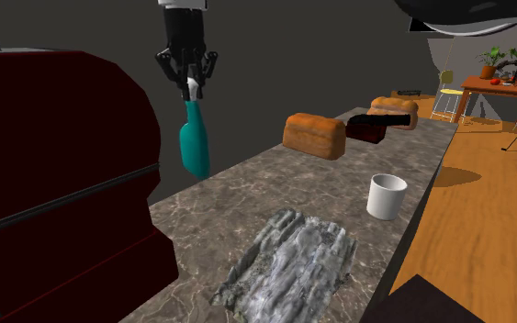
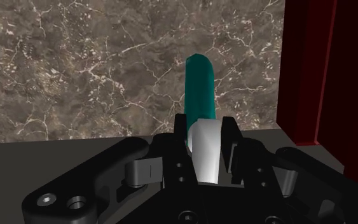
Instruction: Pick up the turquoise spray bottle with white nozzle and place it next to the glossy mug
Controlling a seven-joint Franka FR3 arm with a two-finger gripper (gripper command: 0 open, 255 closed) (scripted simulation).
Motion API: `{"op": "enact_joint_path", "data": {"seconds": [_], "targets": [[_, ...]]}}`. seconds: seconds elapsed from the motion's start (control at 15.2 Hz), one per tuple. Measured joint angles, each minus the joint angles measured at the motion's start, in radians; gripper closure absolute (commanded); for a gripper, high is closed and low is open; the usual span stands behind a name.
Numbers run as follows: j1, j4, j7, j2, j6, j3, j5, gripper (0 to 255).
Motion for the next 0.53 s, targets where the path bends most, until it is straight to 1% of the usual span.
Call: {"op": "enact_joint_path", "data": {"seconds": [0.53], "targets": [[0.013,0.232,0.001,0.078,-0.154,0.000,-0.008,255]]}}
